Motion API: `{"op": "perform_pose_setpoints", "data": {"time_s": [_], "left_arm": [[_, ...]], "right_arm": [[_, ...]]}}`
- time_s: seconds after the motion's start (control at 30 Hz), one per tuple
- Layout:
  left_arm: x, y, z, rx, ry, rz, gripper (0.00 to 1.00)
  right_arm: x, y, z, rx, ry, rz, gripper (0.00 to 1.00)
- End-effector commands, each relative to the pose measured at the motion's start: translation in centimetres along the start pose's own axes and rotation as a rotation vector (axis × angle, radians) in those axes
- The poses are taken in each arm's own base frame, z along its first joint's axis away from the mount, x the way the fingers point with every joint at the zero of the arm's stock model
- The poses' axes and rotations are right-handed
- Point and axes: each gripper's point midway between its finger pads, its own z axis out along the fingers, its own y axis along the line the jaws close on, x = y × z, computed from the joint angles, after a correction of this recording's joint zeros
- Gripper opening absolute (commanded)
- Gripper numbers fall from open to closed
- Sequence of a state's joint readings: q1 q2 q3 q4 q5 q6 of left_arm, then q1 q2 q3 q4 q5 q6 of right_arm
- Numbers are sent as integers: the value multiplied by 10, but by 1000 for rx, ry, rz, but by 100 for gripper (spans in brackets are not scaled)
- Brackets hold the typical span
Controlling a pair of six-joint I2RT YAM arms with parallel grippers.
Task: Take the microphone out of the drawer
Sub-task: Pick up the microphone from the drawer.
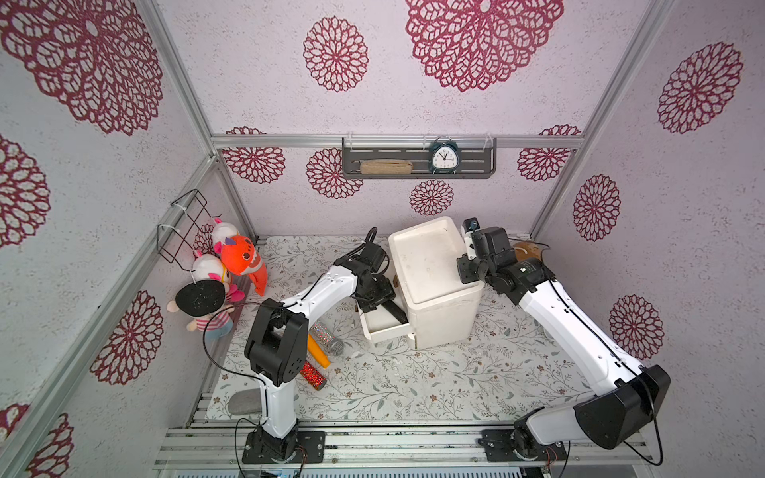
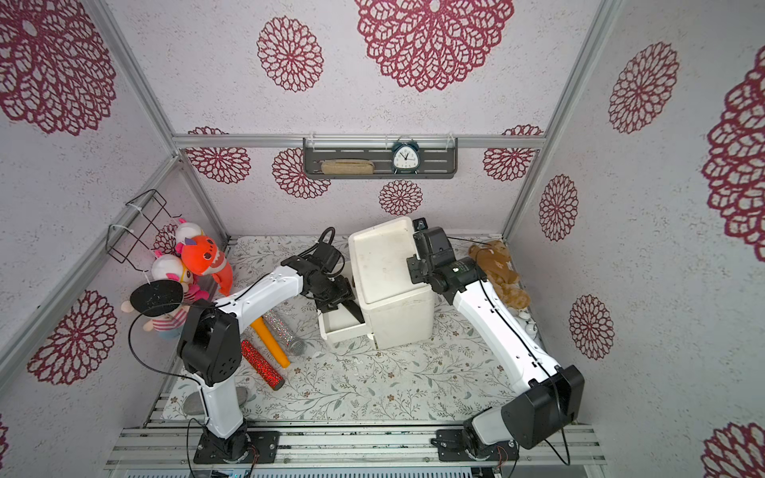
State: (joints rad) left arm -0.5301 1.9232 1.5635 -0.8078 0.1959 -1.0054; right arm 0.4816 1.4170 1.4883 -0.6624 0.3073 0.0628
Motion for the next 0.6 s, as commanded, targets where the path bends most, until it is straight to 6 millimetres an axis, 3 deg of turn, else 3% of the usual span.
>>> {"op": "perform_pose_setpoints", "data": {"time_s": [0.0,0.2,0.23,0.27,0.57], "left_arm": [[-1,3,6,-12,-14,-27,71],[-7,-2,14,8,-24,-46,70],[-8,-5,14,16,-28,-50,68],[-6,1,29,-5,-8,-57,63],[-12,-8,32,28,-24,-63,37]], "right_arm": [[-89,-29,-57,68,-381,121,0],[-90,-28,-61,57,-394,111,0],[-90,-28,-62,59,-396,110,0],[-89,-29,-63,61,-396,108,0],[-83,-27,-61,50,-385,107,0]]}}
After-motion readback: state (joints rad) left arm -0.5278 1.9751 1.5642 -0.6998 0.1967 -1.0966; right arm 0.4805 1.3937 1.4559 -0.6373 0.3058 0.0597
